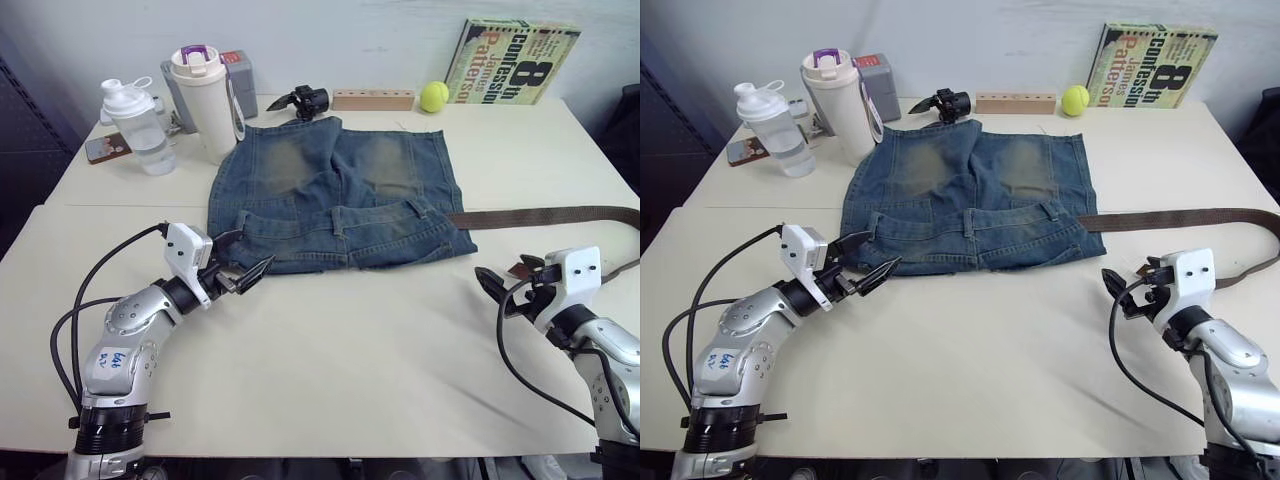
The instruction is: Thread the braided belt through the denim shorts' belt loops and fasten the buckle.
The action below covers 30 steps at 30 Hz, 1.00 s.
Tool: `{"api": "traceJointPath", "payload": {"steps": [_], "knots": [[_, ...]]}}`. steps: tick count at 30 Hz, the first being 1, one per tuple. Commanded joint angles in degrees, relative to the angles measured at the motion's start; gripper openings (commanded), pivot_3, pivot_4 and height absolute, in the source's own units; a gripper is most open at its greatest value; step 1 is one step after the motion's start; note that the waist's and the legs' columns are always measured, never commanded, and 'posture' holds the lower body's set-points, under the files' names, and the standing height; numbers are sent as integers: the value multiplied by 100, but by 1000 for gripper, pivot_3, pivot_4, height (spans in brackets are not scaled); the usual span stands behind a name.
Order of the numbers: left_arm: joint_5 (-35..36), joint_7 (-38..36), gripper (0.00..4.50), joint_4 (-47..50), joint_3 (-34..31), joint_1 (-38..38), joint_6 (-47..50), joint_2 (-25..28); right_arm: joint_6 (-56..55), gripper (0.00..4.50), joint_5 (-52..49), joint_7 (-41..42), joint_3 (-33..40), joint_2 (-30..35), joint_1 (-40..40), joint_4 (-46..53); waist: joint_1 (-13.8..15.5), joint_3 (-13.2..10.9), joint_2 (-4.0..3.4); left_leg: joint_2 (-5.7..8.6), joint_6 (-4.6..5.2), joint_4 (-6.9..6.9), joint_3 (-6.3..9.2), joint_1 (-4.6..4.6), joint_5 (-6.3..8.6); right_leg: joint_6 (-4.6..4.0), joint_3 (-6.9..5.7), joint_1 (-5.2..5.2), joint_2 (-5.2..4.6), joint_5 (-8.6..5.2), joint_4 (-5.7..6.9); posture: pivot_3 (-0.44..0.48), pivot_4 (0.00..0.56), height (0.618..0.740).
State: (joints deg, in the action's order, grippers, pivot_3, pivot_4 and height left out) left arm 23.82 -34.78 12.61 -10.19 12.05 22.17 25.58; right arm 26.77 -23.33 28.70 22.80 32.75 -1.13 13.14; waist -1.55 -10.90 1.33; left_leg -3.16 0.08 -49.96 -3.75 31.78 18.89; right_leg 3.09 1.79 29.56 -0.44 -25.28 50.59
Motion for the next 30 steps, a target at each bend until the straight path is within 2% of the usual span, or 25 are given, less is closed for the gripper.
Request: {"api": "traceJointPath", "payload": {"steps": [1,14,21,25,27,30], "knots": [[136,-93,4500,245,21,22,-4,57,-120,4481,-58,-18,144,19,-45,67,0,0,0,0,0,0,0,0,0,0,0,0,0,0,0,0,150,657],[132,-185,4500,242,84,-27,-14,57,-141,4481,-46,31,156,65,-37,9,0,0,0,0,0,0,0,0,0,0,0,0,0,0,0,0,150,657],[268,-752,4500,297,375,-2,144,264,-105,4481,-36,402,163,462,-119,-230,3,0,0,1,0,-1,0,0,0,0,0,0,0,0,0,0,150,657],[368,-1449,4500,389,713,-28,283,652,157,4481,-15,1278,-34,1363,-146,-537,1,-1,-2,1,0,-1,-3,0,0,-3,1,1,0,-1,0,0,150,657],[350,-1526,4500,391,782,35,256,692,393,4481,3,1794,-234,1951,-321,-886,0,-2,-3,1,2,-1,-6,-1,1,-21,0,2,-2,-11,-4,0,150,657],[375,-1483,4500,396,857,175,291,577,85,4481,722,2427,-1071,2847,-1093,-1929,-13,-4,-7,-5,4,-3,-8,-2,2,-33,-2,0,-1,-16,-11,0,150,657]]}}
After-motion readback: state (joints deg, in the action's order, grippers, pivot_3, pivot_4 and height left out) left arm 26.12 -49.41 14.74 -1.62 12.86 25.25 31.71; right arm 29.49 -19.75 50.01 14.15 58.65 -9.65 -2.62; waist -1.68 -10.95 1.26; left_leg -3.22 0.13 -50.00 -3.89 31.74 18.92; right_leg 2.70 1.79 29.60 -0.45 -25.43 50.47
